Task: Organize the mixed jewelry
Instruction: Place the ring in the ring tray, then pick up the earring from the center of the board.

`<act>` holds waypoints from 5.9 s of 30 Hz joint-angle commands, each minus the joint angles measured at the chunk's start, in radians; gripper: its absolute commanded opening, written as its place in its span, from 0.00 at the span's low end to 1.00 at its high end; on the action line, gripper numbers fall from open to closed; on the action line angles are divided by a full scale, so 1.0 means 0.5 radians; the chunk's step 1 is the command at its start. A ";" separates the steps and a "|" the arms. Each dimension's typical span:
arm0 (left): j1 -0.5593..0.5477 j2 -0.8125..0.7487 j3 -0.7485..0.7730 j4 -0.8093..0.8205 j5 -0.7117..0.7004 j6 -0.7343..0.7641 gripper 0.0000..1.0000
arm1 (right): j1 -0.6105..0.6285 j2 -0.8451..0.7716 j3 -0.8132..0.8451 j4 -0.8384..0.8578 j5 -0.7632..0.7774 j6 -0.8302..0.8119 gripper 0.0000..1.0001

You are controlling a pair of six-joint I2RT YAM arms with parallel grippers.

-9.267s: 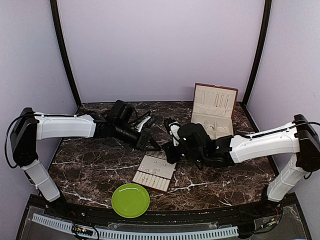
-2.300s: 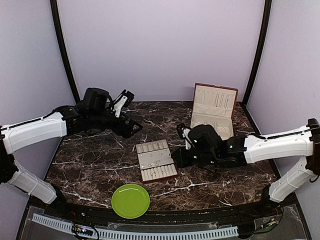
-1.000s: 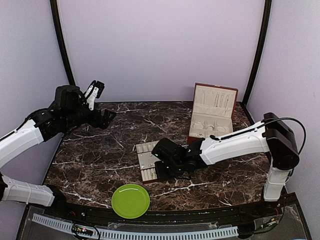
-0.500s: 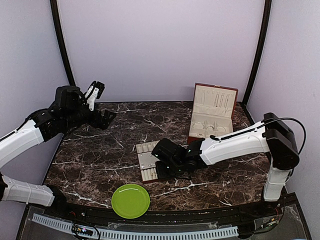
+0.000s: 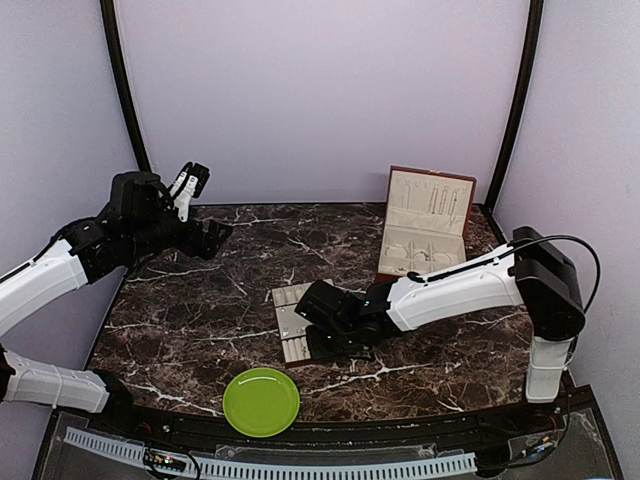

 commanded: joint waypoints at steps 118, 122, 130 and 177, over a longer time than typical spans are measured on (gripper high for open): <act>0.005 -0.025 -0.554 -0.474 0.048 -1.014 0.84 | -0.759 -1.539 -1.288 0.848 -0.004 -0.678 0.73; 0.006 -0.043 -0.745 -0.409 0.173 -1.152 0.71 | -0.769 -1.558 -1.367 0.905 -0.050 -0.633 0.73; -0.065 0.001 -0.984 -0.307 0.432 -1.385 0.59 | -0.776 -1.572 -1.435 0.967 -0.082 -0.582 0.73; -0.224 0.164 -1.047 -0.236 0.531 -1.521 0.04 | -0.778 -1.540 -1.522 0.997 -0.058 -0.490 0.73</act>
